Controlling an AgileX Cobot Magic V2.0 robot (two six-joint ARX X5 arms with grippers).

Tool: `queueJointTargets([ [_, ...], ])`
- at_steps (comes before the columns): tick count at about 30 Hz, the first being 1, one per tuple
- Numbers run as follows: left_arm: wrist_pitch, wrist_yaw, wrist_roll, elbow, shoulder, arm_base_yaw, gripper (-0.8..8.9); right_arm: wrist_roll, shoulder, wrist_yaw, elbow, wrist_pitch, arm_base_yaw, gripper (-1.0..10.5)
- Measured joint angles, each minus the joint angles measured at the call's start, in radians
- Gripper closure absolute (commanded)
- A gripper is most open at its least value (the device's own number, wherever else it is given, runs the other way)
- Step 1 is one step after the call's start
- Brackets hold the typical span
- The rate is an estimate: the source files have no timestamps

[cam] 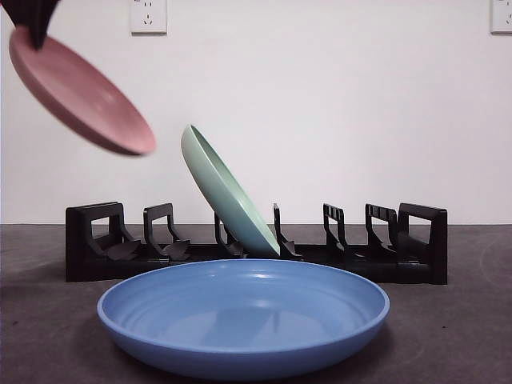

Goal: Place the plate

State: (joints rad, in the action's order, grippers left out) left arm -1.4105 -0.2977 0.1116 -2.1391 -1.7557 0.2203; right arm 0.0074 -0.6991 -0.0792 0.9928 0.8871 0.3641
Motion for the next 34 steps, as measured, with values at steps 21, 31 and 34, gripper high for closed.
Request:
queueJointTargets([
  [21,0.287,0.201,0.062,0.808,0.738,0.0,7.97,0.0,0.0,0.0,0.0,0.043,0.0,7.2],
  [31,0.296,0.358,0.266,1.155,1.061,0.001,7.97,0.0,0.0,0.0,0.0,0.045,0.0,7.2],
  [34,0.308,0.428,0.34,1.253,1.126,0.001,7.97,0.0,0.0,0.0,0.0,0.045,0.0,7.2],
])
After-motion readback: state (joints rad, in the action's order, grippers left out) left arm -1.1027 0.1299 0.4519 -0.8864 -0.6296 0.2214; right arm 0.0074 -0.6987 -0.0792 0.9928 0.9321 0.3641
